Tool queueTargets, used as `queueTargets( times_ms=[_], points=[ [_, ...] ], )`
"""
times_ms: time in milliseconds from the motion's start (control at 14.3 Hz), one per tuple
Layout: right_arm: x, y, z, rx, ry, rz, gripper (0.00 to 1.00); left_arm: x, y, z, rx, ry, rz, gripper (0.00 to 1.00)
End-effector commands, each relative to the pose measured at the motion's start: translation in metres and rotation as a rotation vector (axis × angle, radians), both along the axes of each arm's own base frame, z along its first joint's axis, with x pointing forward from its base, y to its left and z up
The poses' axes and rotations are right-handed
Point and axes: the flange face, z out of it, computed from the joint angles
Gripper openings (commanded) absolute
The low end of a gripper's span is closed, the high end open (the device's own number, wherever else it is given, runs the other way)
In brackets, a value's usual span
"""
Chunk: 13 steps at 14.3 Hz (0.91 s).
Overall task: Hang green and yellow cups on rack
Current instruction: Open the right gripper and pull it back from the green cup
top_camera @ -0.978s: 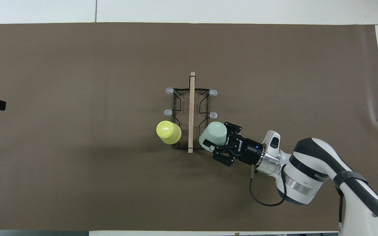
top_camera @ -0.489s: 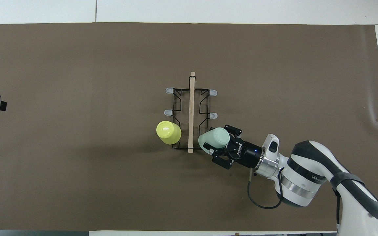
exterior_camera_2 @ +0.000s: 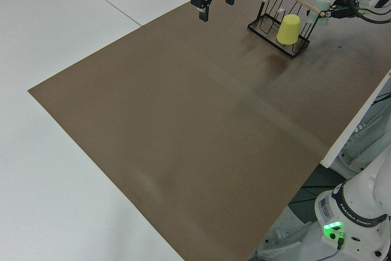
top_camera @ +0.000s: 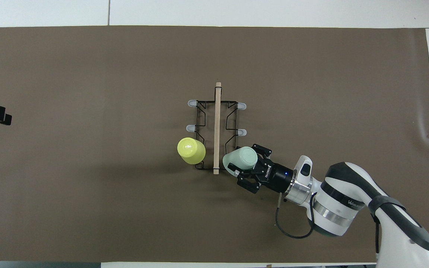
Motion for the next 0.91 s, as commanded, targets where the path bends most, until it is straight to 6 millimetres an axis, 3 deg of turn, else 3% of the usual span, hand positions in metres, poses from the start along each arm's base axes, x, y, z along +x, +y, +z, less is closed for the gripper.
queueTargets(
  times_ms=[0, 210, 279, 349, 559, 838],
  points=[
    [-0.020, 0.009, -0.010, -0.020, 0.020, 0.039, 0.00, 0.004, -0.004, 0.002, 0.008, -0.012, 0.008, 1.00],
    [-0.020, 0.007, -0.011, -0.021, 0.027, 0.035, 0.00, 0.004, -0.009, 0.001, 0.010, -0.009, -0.002, 1.00],
    [-0.018, 0.005, -0.011, -0.018, 0.024, 0.031, 0.45, 0.003, -0.004, 0.002, 0.010, -0.008, 0.007, 1.00],
    [-0.017, 0.004, -0.009, -0.011, 0.019, 0.028, 0.99, 0.003, -0.008, 0.001, 0.010, -0.006, 0.001, 1.00],
    [-0.006, -0.010, -0.004, 0.018, 0.002, 0.011, 1.00, 0.003, -0.010, -0.001, 0.010, -0.002, -0.002, 1.00],
    [0.014, -0.072, 0.008, 0.060, -0.022, 0.086, 1.00, 0.002, -0.018, 0.000, 0.010, -0.005, -0.014, 1.00]
  ],
)
